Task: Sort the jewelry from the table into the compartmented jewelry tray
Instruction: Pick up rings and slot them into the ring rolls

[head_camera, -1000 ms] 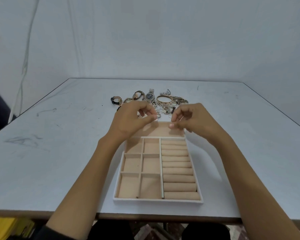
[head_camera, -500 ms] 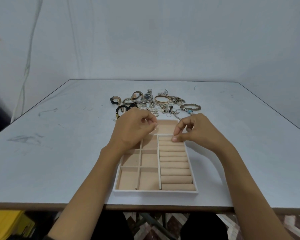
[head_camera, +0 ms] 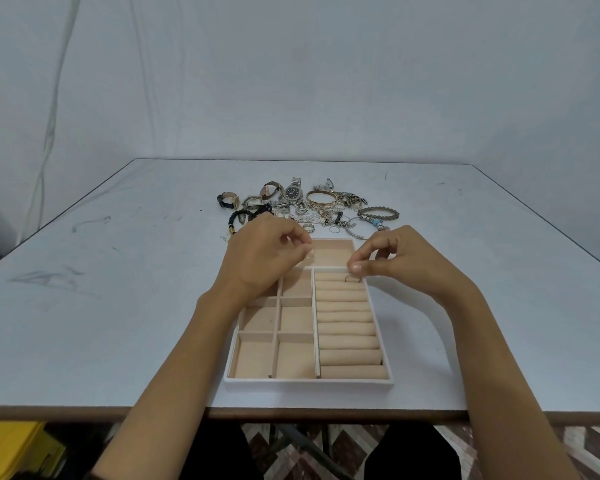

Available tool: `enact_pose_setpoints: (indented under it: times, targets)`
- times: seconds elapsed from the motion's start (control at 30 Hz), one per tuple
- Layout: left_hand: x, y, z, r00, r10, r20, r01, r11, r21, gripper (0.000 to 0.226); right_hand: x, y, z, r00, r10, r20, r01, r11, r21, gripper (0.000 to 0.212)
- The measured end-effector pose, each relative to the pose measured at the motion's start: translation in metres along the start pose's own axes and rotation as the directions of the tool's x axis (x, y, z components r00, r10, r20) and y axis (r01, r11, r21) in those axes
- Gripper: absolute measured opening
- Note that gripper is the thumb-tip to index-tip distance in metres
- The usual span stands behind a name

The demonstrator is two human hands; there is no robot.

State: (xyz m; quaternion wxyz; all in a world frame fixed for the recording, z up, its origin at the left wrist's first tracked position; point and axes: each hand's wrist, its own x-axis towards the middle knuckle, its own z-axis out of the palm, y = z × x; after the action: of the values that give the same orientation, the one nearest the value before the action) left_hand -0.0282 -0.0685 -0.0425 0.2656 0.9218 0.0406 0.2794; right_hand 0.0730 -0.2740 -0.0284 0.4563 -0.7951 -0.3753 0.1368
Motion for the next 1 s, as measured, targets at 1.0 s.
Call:
enact_pose_setpoints:
  times: [1.0]
  targets:
    - [0.001,0.001,0.012,0.958,0.206,0.200,-0.190,0.977,-0.096,0.017,0.022,0.041,0.020,0.985,-0.057,-0.160,-0.016,0.906,-0.423,0.028]
